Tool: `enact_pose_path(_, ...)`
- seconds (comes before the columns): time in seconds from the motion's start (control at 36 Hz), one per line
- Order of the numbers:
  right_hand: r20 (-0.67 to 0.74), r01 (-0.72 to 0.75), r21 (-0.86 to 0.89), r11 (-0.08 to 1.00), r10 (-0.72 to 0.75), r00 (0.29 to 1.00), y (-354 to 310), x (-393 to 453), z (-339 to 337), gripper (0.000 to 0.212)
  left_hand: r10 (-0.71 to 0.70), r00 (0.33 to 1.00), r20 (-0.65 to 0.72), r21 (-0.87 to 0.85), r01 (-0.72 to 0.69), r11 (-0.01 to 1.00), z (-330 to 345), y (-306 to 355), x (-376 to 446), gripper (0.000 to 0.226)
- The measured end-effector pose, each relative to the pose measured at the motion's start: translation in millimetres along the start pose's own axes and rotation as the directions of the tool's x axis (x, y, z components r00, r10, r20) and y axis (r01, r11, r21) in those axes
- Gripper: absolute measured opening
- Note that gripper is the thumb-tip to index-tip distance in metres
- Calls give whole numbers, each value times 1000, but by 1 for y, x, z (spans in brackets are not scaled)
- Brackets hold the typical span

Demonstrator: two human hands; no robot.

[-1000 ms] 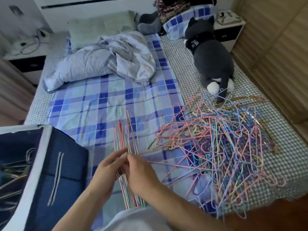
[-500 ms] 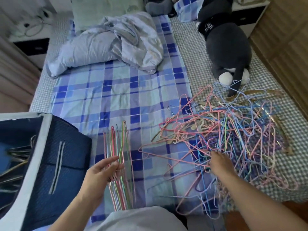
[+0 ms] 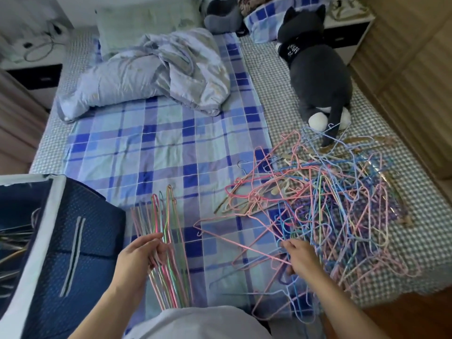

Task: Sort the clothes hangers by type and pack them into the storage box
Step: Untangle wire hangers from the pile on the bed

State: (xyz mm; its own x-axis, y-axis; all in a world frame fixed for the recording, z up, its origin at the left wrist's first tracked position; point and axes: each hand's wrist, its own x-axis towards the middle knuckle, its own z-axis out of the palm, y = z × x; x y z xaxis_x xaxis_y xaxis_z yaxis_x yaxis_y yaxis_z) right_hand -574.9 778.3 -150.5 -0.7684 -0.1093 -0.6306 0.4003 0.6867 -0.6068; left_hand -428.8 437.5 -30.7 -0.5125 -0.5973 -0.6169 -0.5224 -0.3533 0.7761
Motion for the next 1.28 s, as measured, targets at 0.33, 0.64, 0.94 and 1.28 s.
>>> enact_pose_path(0.33, -318, 169, 205, 964, -97, 943, -3, -69, 30, 22, 71, 997, -35, -27, -72, 997, 3, 7, -1, 21)
enact_pose_path(0.64, -349, -51, 360, 932, 185, 919, -6, -31, 16, 30, 67, 998, -17, -38, -67, 997, -11, -2, 3, 21)
enact_pose_path(0.94, -344, 301, -22, 953, -290, 893, -49, -61, 11, 27, 101, 995, -22, -47, -102, 994, -13, 5, 2, 18)
enact_pose_path(1.28, -22, 717, -455, 527, -812, 583, -178, -56, -59, 7, 108, 990, 88, -40, -104, 994, -40, 47, 45, 28)
